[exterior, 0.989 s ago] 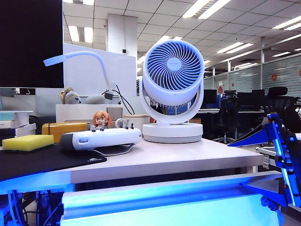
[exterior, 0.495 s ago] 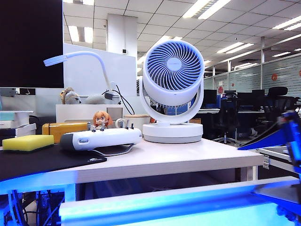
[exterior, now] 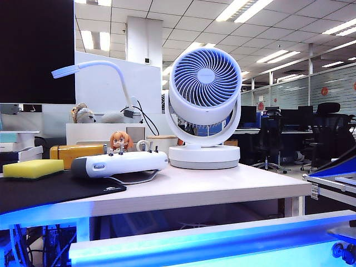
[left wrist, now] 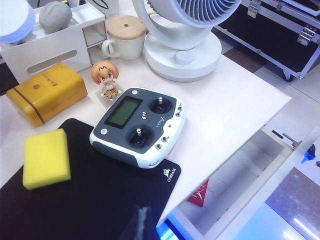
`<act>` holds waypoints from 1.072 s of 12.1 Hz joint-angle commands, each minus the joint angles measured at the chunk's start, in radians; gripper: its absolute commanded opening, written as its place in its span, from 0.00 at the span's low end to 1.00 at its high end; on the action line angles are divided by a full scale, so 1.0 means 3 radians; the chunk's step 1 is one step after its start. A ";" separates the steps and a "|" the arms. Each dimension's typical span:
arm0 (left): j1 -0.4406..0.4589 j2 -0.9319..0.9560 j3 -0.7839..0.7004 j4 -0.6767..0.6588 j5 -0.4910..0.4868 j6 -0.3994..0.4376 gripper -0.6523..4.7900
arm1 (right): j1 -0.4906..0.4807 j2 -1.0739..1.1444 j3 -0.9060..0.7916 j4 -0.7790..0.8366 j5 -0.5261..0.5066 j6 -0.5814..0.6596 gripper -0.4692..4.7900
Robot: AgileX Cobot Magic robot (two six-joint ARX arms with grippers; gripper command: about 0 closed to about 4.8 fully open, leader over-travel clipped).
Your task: Open the drawer, place the cleaning sponge inside, then close the drawer.
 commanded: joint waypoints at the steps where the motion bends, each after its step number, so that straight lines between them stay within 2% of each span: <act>1: 0.0000 -0.0006 0.0014 0.0019 0.0005 0.0013 0.11 | -0.0025 -0.0122 -0.0055 0.0043 -0.0106 0.0011 0.98; 3: 0.0000 -0.0006 0.0014 0.0022 0.0005 0.0013 0.11 | -0.0009 -0.0326 -0.0032 0.0043 -0.0099 0.0383 0.76; 4: 0.0000 -0.0006 0.0014 0.0022 0.0005 0.0013 0.11 | -0.0014 -0.0326 0.0011 0.0043 -0.0084 0.0580 0.75; 5: 0.0000 -0.0006 0.0014 0.0022 0.0006 0.0013 0.11 | -0.0011 -0.0326 0.0090 0.0043 -0.0092 0.0852 0.35; 6: 0.0000 -0.0006 0.0014 0.0022 0.0005 0.0013 0.11 | -0.0009 -0.0337 0.0178 0.0043 -0.0112 0.1013 0.09; 9: 0.0000 -0.0006 0.0014 0.0024 0.0006 0.0013 0.11 | -0.0004 -0.0631 0.0326 0.0042 -0.0013 0.1057 0.08; 11: 0.0000 -0.0006 0.0014 0.0023 0.0005 0.0013 0.11 | 0.0004 -0.0961 0.0403 0.0037 0.0201 0.0982 0.08; 13: 0.0000 -0.0006 0.0014 0.0023 0.0005 0.0013 0.11 | 0.0231 -0.1269 0.0544 -0.0058 0.0437 0.0839 0.08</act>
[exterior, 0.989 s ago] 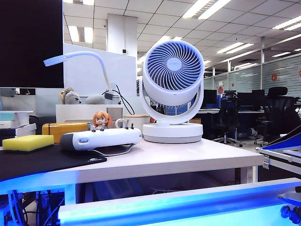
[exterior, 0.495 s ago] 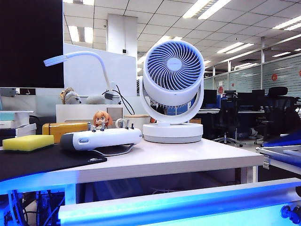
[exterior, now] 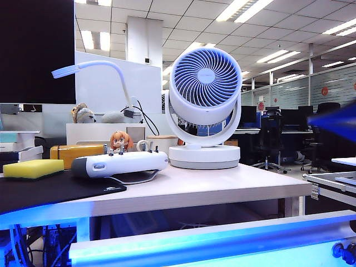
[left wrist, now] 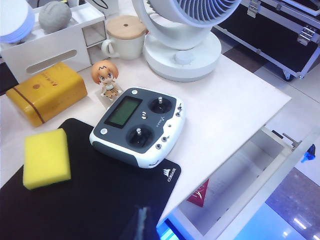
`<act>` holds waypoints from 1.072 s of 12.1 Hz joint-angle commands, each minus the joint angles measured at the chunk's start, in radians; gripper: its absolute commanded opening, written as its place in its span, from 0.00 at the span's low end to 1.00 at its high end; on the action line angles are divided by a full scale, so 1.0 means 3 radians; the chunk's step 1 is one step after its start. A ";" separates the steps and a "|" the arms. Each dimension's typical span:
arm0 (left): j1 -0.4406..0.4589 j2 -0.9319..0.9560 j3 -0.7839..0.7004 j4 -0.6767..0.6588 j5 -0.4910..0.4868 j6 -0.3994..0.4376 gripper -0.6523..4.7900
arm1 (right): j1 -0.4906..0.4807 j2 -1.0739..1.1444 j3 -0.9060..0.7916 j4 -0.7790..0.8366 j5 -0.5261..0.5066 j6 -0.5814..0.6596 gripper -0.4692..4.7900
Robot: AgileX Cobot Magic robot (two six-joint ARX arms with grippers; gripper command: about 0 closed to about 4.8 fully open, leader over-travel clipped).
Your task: Open the drawer, place the cleaning sponge inside, then close the drawer.
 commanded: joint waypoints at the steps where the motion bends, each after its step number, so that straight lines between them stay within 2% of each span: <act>1: -0.0001 -0.0006 0.0014 0.0023 0.0006 0.0013 0.11 | 0.0273 -0.0220 0.0154 -0.0055 0.0252 -0.0134 0.08; 4: -0.0001 -0.0006 0.0014 0.0023 0.0008 0.0013 0.11 | 0.0628 -0.0315 0.0561 -0.0462 0.0537 -0.0231 0.08; 5: -0.0001 -0.0006 0.0014 0.0023 0.0006 0.0013 0.11 | 0.0720 -0.0332 0.0754 -0.0697 0.0690 -0.0389 0.08; 6: -0.0001 -0.0006 0.0014 0.0024 0.0005 0.0013 0.11 | 0.0848 -0.0369 0.1095 -0.1404 0.0917 -0.0898 0.08; 8: -0.0001 -0.0006 0.0014 0.0031 0.0005 0.0013 0.11 | 0.0946 -0.0498 0.1312 -0.2314 0.1157 -0.1607 0.08; 9: -0.0001 -0.0006 0.0014 0.0041 0.0004 0.0013 0.11 | 0.1058 -0.0664 0.1554 -0.3324 0.1502 -0.2363 0.08; 10: -0.0001 -0.0006 0.0014 0.0048 0.0004 0.0013 0.11 | 0.1150 -0.0769 0.1740 -0.3978 0.1726 -0.2926 0.08; 12: -0.0001 -0.0006 0.0014 0.0047 0.0004 0.0013 0.11 | 0.1208 -0.0791 0.1844 -0.4405 0.1759 -0.3283 0.08; 13: 0.0000 -0.0006 0.0014 0.0045 0.0004 0.0013 0.11 | 0.1221 -0.0788 0.1793 -0.4599 0.1887 -0.3466 0.08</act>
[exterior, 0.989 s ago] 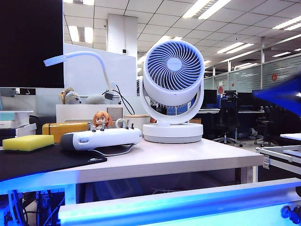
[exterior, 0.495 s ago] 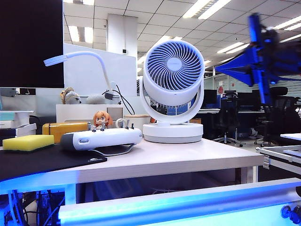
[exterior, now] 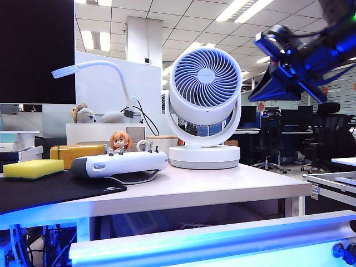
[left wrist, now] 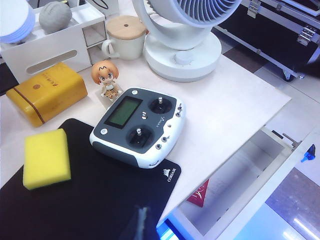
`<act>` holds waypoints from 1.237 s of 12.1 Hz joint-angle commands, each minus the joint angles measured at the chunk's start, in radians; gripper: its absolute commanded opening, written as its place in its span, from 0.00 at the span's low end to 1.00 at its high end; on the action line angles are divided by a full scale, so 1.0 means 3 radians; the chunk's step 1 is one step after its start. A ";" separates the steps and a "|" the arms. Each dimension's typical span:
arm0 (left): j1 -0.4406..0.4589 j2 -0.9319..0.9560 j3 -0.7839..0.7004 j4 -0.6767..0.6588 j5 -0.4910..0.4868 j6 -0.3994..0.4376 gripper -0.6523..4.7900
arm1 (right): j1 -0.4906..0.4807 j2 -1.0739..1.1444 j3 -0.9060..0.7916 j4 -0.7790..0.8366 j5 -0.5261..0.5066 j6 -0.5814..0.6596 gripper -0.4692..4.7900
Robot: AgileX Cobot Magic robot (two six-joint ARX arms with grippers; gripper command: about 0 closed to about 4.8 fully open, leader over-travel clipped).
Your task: Open the drawer, place the cleaning sponge inside, then close the drawer.
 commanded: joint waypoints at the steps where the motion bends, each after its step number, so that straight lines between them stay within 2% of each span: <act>1: 0.0001 -0.0008 0.0014 0.0043 0.0004 0.0013 0.11 | 0.0029 0.0008 -0.0093 -0.0443 0.0179 -0.0526 0.08; 3: 0.0001 -0.0008 0.0014 0.0043 0.0004 0.0013 0.11 | 0.0033 0.0031 -0.0215 -0.0518 0.0235 -0.0713 0.08; 4: 0.0001 -0.0008 0.0014 0.0043 0.0004 0.0013 0.11 | 0.0037 0.0164 -0.0229 -0.0617 0.0407 -0.0778 0.08; 15: 0.0008 -0.0008 0.0014 0.0043 -0.0011 0.0014 0.11 | 0.0130 0.0964 -0.0228 -0.0769 0.0552 -0.0819 0.08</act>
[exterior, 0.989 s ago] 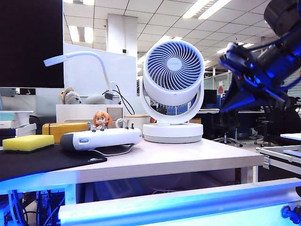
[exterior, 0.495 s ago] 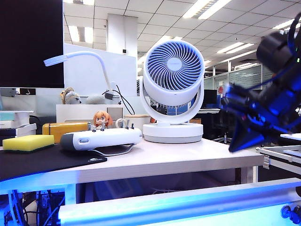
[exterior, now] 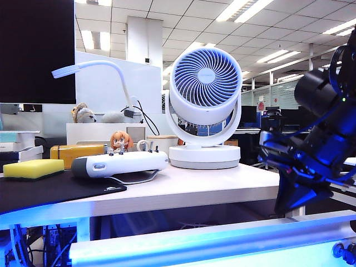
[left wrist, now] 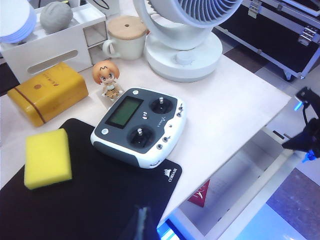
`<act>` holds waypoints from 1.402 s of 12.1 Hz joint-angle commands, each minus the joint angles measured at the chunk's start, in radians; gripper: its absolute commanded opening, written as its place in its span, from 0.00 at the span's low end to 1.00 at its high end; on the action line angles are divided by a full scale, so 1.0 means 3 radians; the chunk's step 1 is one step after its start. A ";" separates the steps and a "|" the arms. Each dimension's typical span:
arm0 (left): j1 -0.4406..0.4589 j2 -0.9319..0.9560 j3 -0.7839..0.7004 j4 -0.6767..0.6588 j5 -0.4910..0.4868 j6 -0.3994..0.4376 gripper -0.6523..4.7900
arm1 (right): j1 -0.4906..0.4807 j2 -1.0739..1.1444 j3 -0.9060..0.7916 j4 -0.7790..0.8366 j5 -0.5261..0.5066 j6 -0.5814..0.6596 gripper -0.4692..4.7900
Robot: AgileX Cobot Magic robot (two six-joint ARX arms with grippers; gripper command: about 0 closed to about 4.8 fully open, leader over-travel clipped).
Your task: Open the drawer, place the cleaning sponge inside, then close the drawer.
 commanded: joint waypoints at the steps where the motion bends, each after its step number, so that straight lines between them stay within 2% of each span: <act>1: 0.0004 -0.0005 0.0014 0.0041 0.0000 0.0013 0.11 | 0.0006 0.0020 0.0004 -0.0126 0.0004 -0.0075 0.08; 5: 0.0004 -0.0005 0.0014 0.0041 0.0000 0.0013 0.11 | 0.0008 0.0020 0.0004 -0.0505 0.0005 -0.0257 0.08; 12: 0.0004 -0.0005 0.0014 0.0041 -0.0009 0.0015 0.11 | 0.0008 0.0019 0.0004 -0.0675 0.0004 -0.0263 0.08; 17: 0.0004 -0.0005 0.0014 0.0041 -0.0009 0.0050 0.11 | 0.0006 0.0018 0.0004 -0.1153 0.0006 -0.0290 0.08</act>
